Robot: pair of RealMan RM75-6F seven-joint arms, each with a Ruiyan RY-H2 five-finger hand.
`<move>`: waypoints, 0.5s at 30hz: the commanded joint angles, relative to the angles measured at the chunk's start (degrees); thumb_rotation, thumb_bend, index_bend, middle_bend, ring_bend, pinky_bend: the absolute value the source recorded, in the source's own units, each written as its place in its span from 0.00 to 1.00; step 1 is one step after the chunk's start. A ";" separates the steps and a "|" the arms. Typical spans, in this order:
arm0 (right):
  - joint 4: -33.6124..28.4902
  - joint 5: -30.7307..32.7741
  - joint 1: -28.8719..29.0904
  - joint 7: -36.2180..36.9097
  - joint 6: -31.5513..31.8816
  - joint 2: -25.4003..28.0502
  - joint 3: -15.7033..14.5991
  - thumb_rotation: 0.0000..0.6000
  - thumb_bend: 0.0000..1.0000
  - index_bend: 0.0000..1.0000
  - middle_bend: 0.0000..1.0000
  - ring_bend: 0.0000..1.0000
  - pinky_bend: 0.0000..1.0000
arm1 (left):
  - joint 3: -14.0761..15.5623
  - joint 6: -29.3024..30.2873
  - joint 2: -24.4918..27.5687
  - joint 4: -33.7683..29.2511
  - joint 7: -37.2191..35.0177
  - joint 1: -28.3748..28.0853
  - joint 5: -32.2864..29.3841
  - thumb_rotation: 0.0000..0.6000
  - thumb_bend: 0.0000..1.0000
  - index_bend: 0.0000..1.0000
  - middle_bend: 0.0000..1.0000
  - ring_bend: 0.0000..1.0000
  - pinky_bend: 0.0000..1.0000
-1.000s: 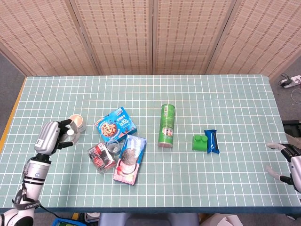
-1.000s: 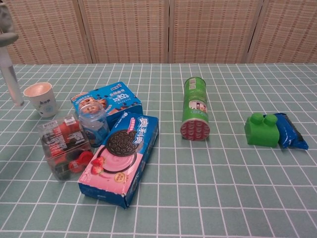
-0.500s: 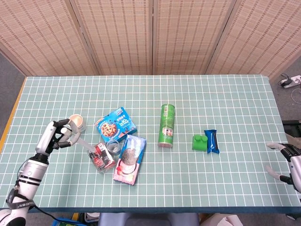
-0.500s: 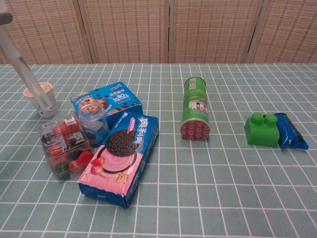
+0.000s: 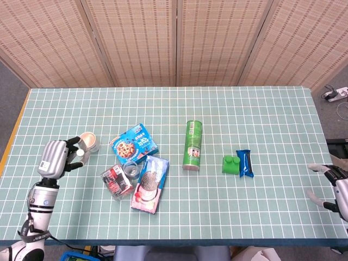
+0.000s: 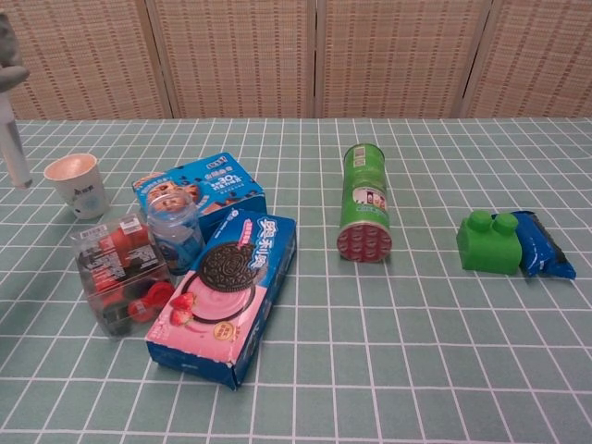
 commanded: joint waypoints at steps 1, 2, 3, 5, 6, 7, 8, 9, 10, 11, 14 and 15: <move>-0.02 0.04 0.09 -0.10 -0.16 0.00 0.00 1.00 0.16 0.30 0.36 0.29 0.37 | -1.19 -4.44 2.61 -4.71 -14.52 0.56 -3.53 1.00 0.51 0.75 1.00 1.00 1.00; -0.07 0.07 0.09 -0.21 -0.18 0.00 0.01 1.00 0.16 0.30 0.36 0.29 0.37 | -1.46 -5.50 3.49 -5.43 -16.81 0.65 -3.95 1.00 0.51 0.75 1.00 1.00 1.00; -0.12 0.13 0.07 -0.40 -0.18 -0.03 0.00 1.00 0.17 0.30 0.36 0.29 0.37 | -1.72 -6.60 4.48 -6.09 -19.25 0.77 -4.22 1.00 0.51 0.75 1.00 1.00 1.00; -0.21 0.10 0.04 -0.53 -0.13 -0.05 -0.02 1.00 0.16 0.30 0.36 0.29 0.37 | -1.94 -7.62 5.53 -6.70 -21.77 0.92 -4.16 1.00 0.51 0.75 1.00 1.00 1.00; -0.25 0.06 0.04 -0.53 -0.10 -0.04 -0.03 1.00 0.16 0.30 0.36 0.29 0.37 | -1.95 -7.91 5.90 -6.89 -22.51 0.98 -3.96 1.00 0.51 0.75 1.00 1.00 1.00; -0.28 -0.01 0.02 -0.56 -0.04 -0.03 -0.04 1.00 0.16 0.30 0.36 0.29 0.37 | -1.93 -7.98 6.18 -7.01 -23.04 1.07 -3.61 1.00 0.51 0.75 1.00 1.00 1.00; -0.31 -0.07 0.02 -0.61 -0.01 -0.04 -0.06 1.00 0.16 0.30 0.36 0.29 0.37 | -1.89 -7.88 6.25 -7.08 -23.12 1.10 -3.33 1.00 0.51 0.75 1.00 1.00 1.00; -0.35 -0.16 0.02 -0.66 0.01 -0.04 -0.11 1.00 0.17 0.30 0.36 0.29 0.37 | -1.77 -7.72 6.20 -7.22 -23.04 1.13 -2.98 1.00 0.51 0.75 1.00 1.00 1.00; -0.37 -0.27 0.01 -0.69 0.04 -0.04 -0.15 1.00 0.17 0.30 0.36 0.29 0.37 | -1.68 -7.60 6.12 -7.38 -22.92 1.12 -2.71 1.00 0.51 0.75 1.00 1.00 1.00; -0.40 -0.36 0.01 -0.72 0.08 -0.03 -0.18 1.00 0.17 0.30 0.36 0.29 0.37 | -1.60 -7.47 6.00 -7.59 -22.77 1.09 -2.45 1.00 0.51 0.75 1.00 1.00 1.00; -0.43 -0.53 -0.01 -0.82 0.19 -0.07 -0.24 1.00 0.16 0.30 0.36 0.29 0.37 | -1.47 -6.99 5.39 -8.42 -21.95 0.82 -1.58 1.00 0.51 0.75 1.00 1.00 1.00; -0.41 -0.50 -0.02 -0.85 0.17 -0.09 -0.25 1.00 0.16 0.30 0.36 0.29 0.37 | -1.43 -6.97 5.18 -8.71 -21.64 0.65 -1.37 1.00 0.51 0.75 1.00 1.00 1.00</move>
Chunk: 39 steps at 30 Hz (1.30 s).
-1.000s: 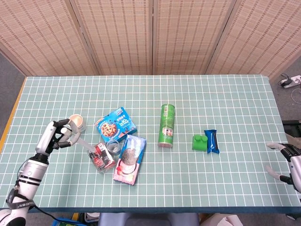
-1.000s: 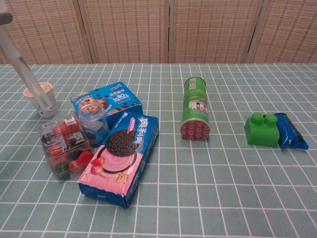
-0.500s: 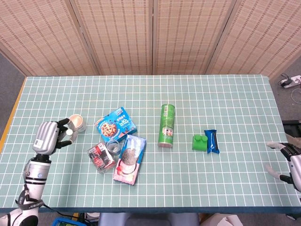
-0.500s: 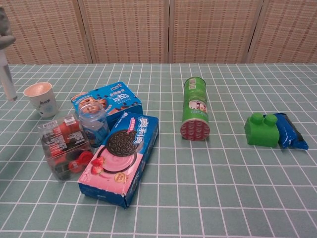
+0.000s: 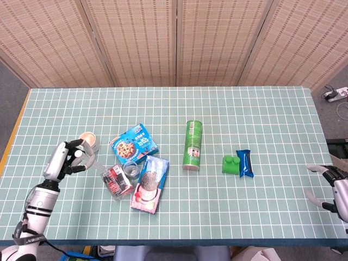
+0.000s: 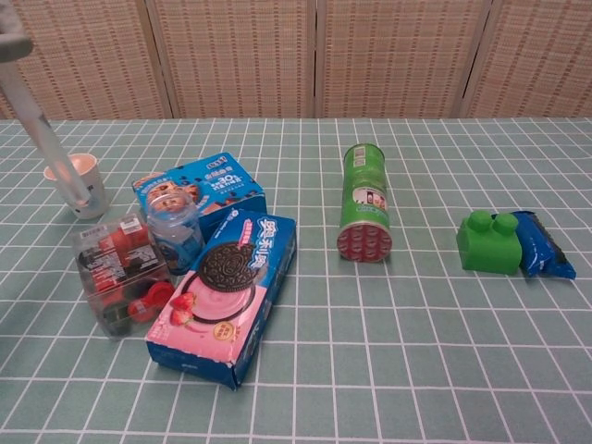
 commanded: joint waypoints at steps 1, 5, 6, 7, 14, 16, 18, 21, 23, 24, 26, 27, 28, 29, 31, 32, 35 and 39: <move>0.02 0.06 0.01 -0.07 -0.05 -0.02 0.00 1.00 0.16 0.30 0.36 0.29 0.37 | 0.10 0.08 -0.70 -1.01 1.00 -0.54 0.75 1.00 0.51 0.75 1.00 1.00 1.00; -0.01 0.05 0.01 -0.09 -0.01 -0.02 0.01 1.00 0.17 0.30 0.36 0.29 0.37 | 0.02 -0.53 -1.59 -2.22 2.83 -1.79 1.02 1.00 0.51 0.75 1.00 1.00 1.00; 0.01 0.02 0.02 -0.10 -0.01 -0.02 0.00 1.00 0.16 0.30 0.36 0.29 0.37 | -0.12 -0.62 -1.95 -2.55 3.35 -2.19 0.96 1.00 0.51 0.75 1.00 1.00 1.00; 0.01 0.03 0.04 -0.09 -0.05 -0.01 -0.01 1.00 0.16 0.30 0.36 0.29 0.37 | -0.23 -0.66 -2.24 -2.76 3.75 -2.50 0.91 1.00 0.51 0.75 1.00 1.00 1.00; 0.01 0.12 0.40 -0.41 -0.84 -0.05 -0.09 1.00 0.16 0.30 0.36 0.29 0.37 | -0.96 -1.08 -4.46 -3.37 8.09 -4.91 -0.64 1.00 0.51 0.75 1.00 1.00 1.00; 0.03 0.08 0.36 -0.22 -0.70 0.00 -0.09 1.00 0.16 0.30 0.36 0.29 0.37 | -1.24 -1.31 -5.12 -3.37 9.20 -5.64 -1.49 1.00 0.51 0.75 1.00 1.00 1.00; 0.11 0.07 0.20 0.17 -0.33 0.13 -0.04 1.00 0.16 0.30 0.36 0.29 0.37 | -1.46 -1.97 -5.85 -3.21 11.06 -6.75 -2.75 1.00 0.51 0.75 1.00 1.00 1.00; 0.19 -0.03 -0.01 0.64 0.15 0.26 -0.04 1.00 0.17 0.30 0.36 0.29 0.37 | -1.94 -2.41 -6.77 -3.00 12.65 -7.93 -4.35 1.00 0.51 0.75 1.00 1.00 1.00; 0.28 -0.14 -0.09 0.87 0.37 0.31 -0.04 1.00 0.17 0.30 0.36 0.29 0.37 | -2.08 -2.48 -7.27 -2.66 13.59 -8.48 -5.07 1.00 0.51 0.75 1.00 1.00 1.00; 0.34 -0.19 -0.12 1.06 0.43 0.35 -0.06 1.00 0.17 0.30 0.36 0.29 0.37 | -2.14 -2.50 -7.60 -2.34 14.27 -8.82 -5.58 1.00 0.51 0.75 1.00 1.00 1.00; 0.41 -0.15 -0.15 1.25 0.47 0.39 -0.05 1.00 0.16 0.30 0.36 0.29 0.37 | -2.26 -2.54 -8.02 -1.97 14.88 -9.22 -6.40 1.00 0.51 0.75 1.00 1.00 1.00; 0.44 -0.14 -0.16 1.32 0.51 0.40 -0.04 1.00 0.16 0.30 0.36 0.29 0.37 | -2.34 -2.55 -8.17 -1.81 15.07 -9.38 -6.75 1.00 0.51 0.75 1.00 1.00 1.00; 0.45 -0.15 -0.18 1.43 0.58 0.43 -0.02 1.00 0.16 0.30 0.36 0.29 0.37 | -2.44 -2.53 -8.32 -1.63 15.30 -9.55 -7.13 1.00 0.51 0.75 1.00 1.00 1.00; 0.45 -0.17 -0.20 1.49 0.63 0.46 -0.02 1.00 0.16 0.30 0.36 0.29 0.37 | -2.49 -2.47 -8.41 -1.49 15.46 -9.65 -7.33 1.00 0.51 0.75 1.00 1.00 1.00; 0.48 -0.21 -0.25 1.59 0.75 0.48 -0.02 1.00 0.16 0.30 0.36 0.29 0.37 | -2.45 -2.29 -8.57 -1.29 15.77 -9.76 -7.60 1.00 0.51 0.75 1.00 1.00 1.00; 0.50 -0.22 -0.28 1.64 0.80 0.48 -0.02 1.00 0.17 0.30 0.36 0.29 0.37 | -2.41 -2.26 -8.62 -1.20 15.80 -9.77 -7.72 1.00 0.51 0.75 1.00 1.00 1.00; 0.52 -0.22 -0.30 1.64 0.84 0.47 -0.02 1.00 0.17 0.30 0.36 0.29 0.37 | -2.16 -2.13 -8.77 -0.76 15.80 -9.73 -7.83 1.00 0.51 0.75 1.00 1.00 1.00; 0.49 -0.23 -0.21 1.43 0.62 0.43 -0.06 1.00 0.16 0.30 0.36 0.29 0.37 | -1.76 -1.93 -9.05 -0.09 15.21 -9.48 -7.57 1.00 0.51 0.75 1.00 1.00 1.00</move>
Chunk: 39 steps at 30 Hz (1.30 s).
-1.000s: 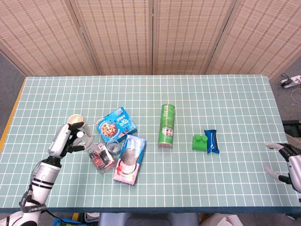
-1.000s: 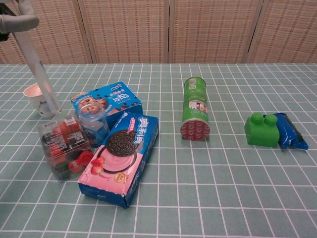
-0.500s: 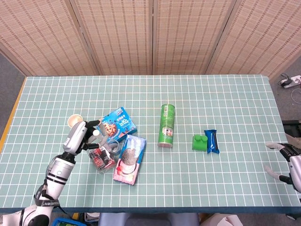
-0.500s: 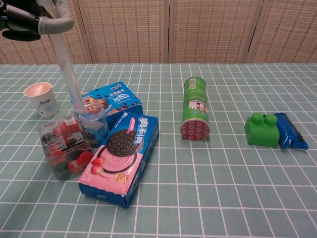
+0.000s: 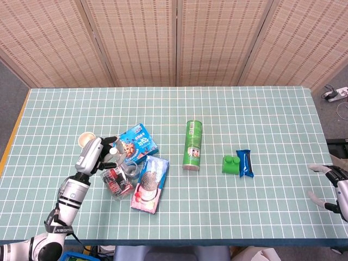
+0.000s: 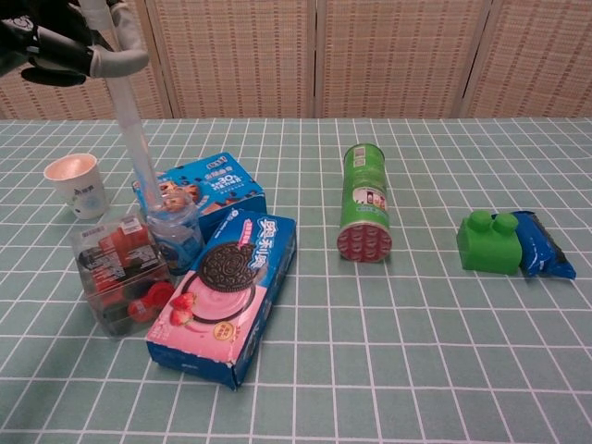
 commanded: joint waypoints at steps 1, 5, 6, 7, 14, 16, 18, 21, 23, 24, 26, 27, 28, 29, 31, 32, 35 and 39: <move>-0.05 0.00 0.05 -0.08 -0.08 -0.01 0.00 1.00 0.17 0.30 0.36 0.29 0.37 | 0.30 0.10 -0.28 0.56 -0.53 0.18 0.27 1.00 0.51 0.75 1.00 1.00 1.00; -0.07 0.12 0.08 -0.23 -0.18 -0.06 0.02 1.00 0.16 0.30 0.36 0.29 0.37 | 0.82 0.66 -1.45 2.49 -0.60 0.20 1.20 1.00 0.51 0.75 1.00 1.00 1.00; -0.08 0.13 0.08 -0.22 -0.20 -0.05 0.02 1.00 0.16 0.30 0.36 0.29 0.37 | 0.95 0.81 -1.86 3.09 -0.66 0.19 1.45 1.00 0.51 0.75 1.00 1.00 1.00; -0.10 0.16 0.07 -0.20 -0.19 -0.04 0.03 1.00 0.17 0.30 0.36 0.29 0.37 | 1.10 1.10 -2.47 3.99 -0.70 0.19 1.78 1.00 0.51 0.75 1.00 1.00 1.00; 0.04 0.33 0.05 0.13 -0.20 0.03 0.11 1.00 0.17 0.30 0.36 0.29 0.37 | 2.62 1.17 -5.06 7.99 -0.53 0.20 2.89 1.00 0.51 0.75 1.00 1.00 1.00; 0.05 0.26 0.07 0.19 -0.22 0.05 0.08 1.00 0.17 0.30 0.36 0.29 0.37 | 3.01 0.80 -5.54 8.73 -1.01 0.23 3.17 1.00 0.51 0.75 1.00 1.00 1.00; 0.01 0.20 0.08 0.19 -0.20 0.08 0.06 1.00 0.16 0.30 0.36 0.29 0.37 | 3.38 0.40 -5.98 9.46 -1.61 0.22 3.66 1.00 0.51 0.75 1.00 1.00 1.00; 0.01 0.14 0.04 0.16 -0.12 0.06 0.04 1.00 0.16 0.30 0.36 0.29 0.37 | 4.09 -0.65 -6.55 10.77 -3.10 0.14 4.68 1.00 0.51 0.75 1.00 1.00 1.00; -0.02 0.11 0.03 0.13 -0.09 0.07 0.03 1.00 0.17 0.30 0.36 0.29 0.37 | 4.46 -1.44 -7.10 11.89 -3.78 -0.03 4.98 1.00 0.51 0.75 1.00 1.00 1.00; -0.02 0.10 0.03 0.15 -0.08 0.06 0.03 1.00 0.17 0.30 0.36 0.29 0.37 | 4.62 -1.79 -7.34 12.36 -3.90 -0.13 5.01 1.00 0.51 0.74 1.00 1.00 1.00; 0.03 0.10 0.04 0.10 -0.11 0.03 0.02 1.00 0.17 0.30 0.36 0.29 0.37 | 4.83 -2.29 -8.01 13.40 -4.09 -0.33 5.10 1.00 0.51 0.74 1.00 1.00 1.00; 0.03 0.10 0.06 0.10 -0.15 0.03 0.02 1.00 0.17 0.30 0.36 0.29 0.37 | 4.88 -2.44 -8.32 13.82 -4.15 -0.40 5.12 1.00 0.51 0.74 1.00 1.00 1.00; 0.03 0.12 0.09 0.11 -0.21 0.03 0.03 1.00 0.17 0.30 0.36 0.29 0.37 | 4.94 -2.59 -8.73 14.34 -4.23 -0.48 5.13 1.00 0.51 0.74 1.00 1.00 1.00; 0.03 0.16 0.11 0.09 -0.28 0.03 0.03 1.00 0.17 0.30 0.36 0.29 0.37 | 4.95 -2.66 -9.02 14.73 -4.30 -0.54 5.17 1.00 0.51 0.74 1.00 1.00 1.00; 0.04 0.26 0.14 0.02 -0.40 0.02 0.04 1.00 0.17 0.30 0.36 0.29 0.37 | 4.91 -2.76 -9.59 15.56 -4.32 -0.64 5.12 1.00 0.51 0.74 1.00 1.00 1.00; 0.04 0.25 0.15 0.01 -0.41 0.02 0.03 1.00 0.17 0.30 0.36 0.29 0.37 | 4.90 -2.76 -9.82 15.91 -4.28 -0.68 5.13 1.00 0.51 0.74 1.00 1.00 1.00; 0.05 0.22 0.12 0.07 -0.32 0.05 0.04 1.00 0.16 0.30 0.36 0.29 0.37 | 4.94 -2.55 -10.56 16.98 -4.19 -0.69 5.42 1.00 0.50 0.74 1.00 1.00 1.00; 0.06 0.27 0.09 0.10 -0.28 0.06 0.07 1.00 0.16 0.30 0.36 0.29 0.37 | 5.11 -2.18 -11.52 18.43 -4.46 -0.52 5.95 1.00 0.50 0.72 1.00 1.00 1.00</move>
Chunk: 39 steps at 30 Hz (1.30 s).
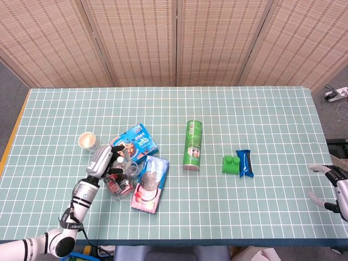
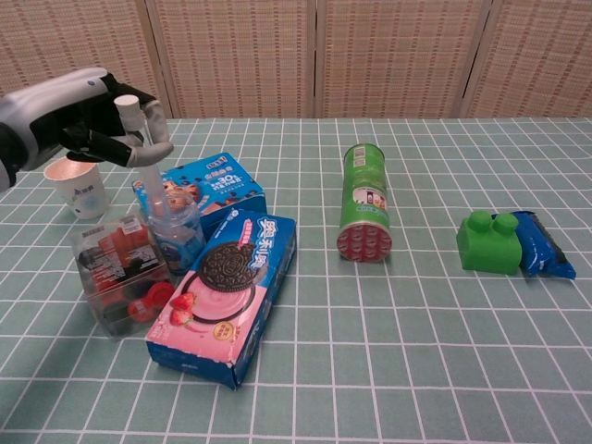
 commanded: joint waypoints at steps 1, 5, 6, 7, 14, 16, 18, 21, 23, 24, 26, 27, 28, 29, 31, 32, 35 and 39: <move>-0.02 0.02 0.00 -0.02 -0.01 0.00 0.01 1.00 0.16 0.30 0.36 0.29 0.37 | 0.11 0.12 -0.61 0.90 -0.27 0.11 0.24 1.00 0.50 0.71 1.00 1.00 1.00; -0.04 0.02 0.00 -0.04 0.00 0.00 0.01 1.00 0.16 0.30 0.36 0.29 0.37 | 0.32 -0.02 -1.29 2.15 -0.83 0.29 0.36 1.00 0.50 0.70 1.00 1.00 1.00; -0.04 0.01 0.00 -0.04 0.00 0.01 0.01 1.00 0.16 0.30 0.36 0.29 0.37 | 0.42 -0.12 -1.46 2.47 -1.02 0.36 0.39 1.00 0.50 0.70 1.00 1.00 1.00; -0.03 0.01 0.00 -0.04 -0.01 0.01 0.00 1.00 0.17 0.30 0.36 0.29 0.37 | 0.50 -0.22 -1.57 2.72 -1.14 0.40 0.41 1.00 0.50 0.69 1.00 1.00 1.00; -0.04 0.20 0.08 -0.20 -0.24 -0.04 0.04 1.00 0.17 0.30 0.36 0.29 0.37 | 1.09 -1.12 -2.02 4.36 -1.95 0.52 1.03 1.00 0.49 0.66 1.00 1.00 1.00; -0.09 0.22 0.11 -0.26 -0.31 -0.05 0.04 1.00 0.17 0.30 0.36 0.29 0.37 | 1.41 -1.47 -1.88 4.67 -1.90 0.53 1.39 1.00 0.46 0.59 1.00 1.00 1.00; -0.11 0.22 0.12 -0.36 -0.35 -0.07 0.03 1.00 0.17 0.30 0.36 0.29 0.37 | 1.72 -1.96 -1.57 4.64 -2.01 0.58 1.57 1.00 0.33 0.47 1.00 1.00 1.00; -0.13 0.20 0.16 -0.49 -0.42 -0.10 0.02 1.00 0.16 0.30 0.36 0.29 0.37 | 2.00 -2.46 -1.00 4.30 -2.20 0.72 1.69 1.00 0.16 0.35 1.00 1.00 1.00; -0.15 0.19 0.19 -0.62 -0.49 -0.13 -0.01 1.00 0.16 0.30 0.36 0.29 0.37 | 2.23 -2.62 -0.61 3.96 -1.96 0.95 1.54 1.00 0.09 0.31 1.00 1.00 1.00; -0.15 0.21 0.21 -0.72 -0.55 -0.16 0.00 1.00 0.17 0.30 0.36 0.29 0.37 | 2.29 -2.74 -0.33 3.63 -1.80 1.08 1.28 1.00 0.08 0.30 1.00 1.00 1.00; -0.19 0.25 0.26 -0.88 -0.65 -0.21 -0.01 1.00 0.17 0.30 0.36 0.29 0.37 | 2.35 -2.87 0.20 2.99 -1.38 1.27 0.89 1.00 0.06 0.28 1.00 1.00 1.00; -0.23 0.25 0.29 -0.99 -0.74 -0.23 -0.02 1.00 0.17 0.30 0.36 0.29 0.37 | 2.38 -2.74 0.55 2.55 -1.14 1.45 0.79 1.00 0.05 0.28 1.00 1.00 1.00; -0.27 0.27 0.32 -1.09 -0.80 -0.25 -0.02 1.00 0.17 0.30 0.36 0.29 0.37 | 2.41 -2.65 0.81 2.18 -0.97 1.61 0.68 1.00 0.05 0.27 1.00 1.00 1.00; -0.29 0.31 0.36 -1.20 -0.86 -0.29 0.00 1.00 0.17 0.30 0.36 0.29 0.37 | 2.44 -2.52 1.09 1.79 -0.79 1.77 0.59 1.00 0.04 0.27 1.00 1.00 1.00; -0.38 0.40 0.44 -1.50 -1.05 -0.35 0.01 1.00 0.17 0.30 0.36 0.29 0.37 | 2.56 -2.31 1.83 0.78 -0.41 2.16 0.40 1.00 0.04 0.27 1.00 1.00 1.00; -0.40 0.43 0.47 -1.64 -1.13 -0.37 0.00 1.00 0.17 0.30 0.36 0.29 0.37 | 2.67 -2.27 2.26 0.23 -0.30 2.36 0.34 1.00 0.04 0.27 1.00 1.00 1.00; -0.48 0.47 0.52 -1.97 -1.27 -0.44 -0.03 1.00 0.17 0.30 0.36 0.29 0.37 | 3.32 -1.84 4.04 -1.69 -0.15 3.37 0.48 1.00 0.04 0.27 1.00 1.00 1.00; -0.56 0.61 0.51 -2.30 -1.33 -0.48 -0.02 1.00 0.16 0.30 0.36 0.29 0.37 | 5.10 0.06 7.37 -3.82 -0.55 5.91 1.87 1.00 0.04 0.27 1.00 1.00 1.00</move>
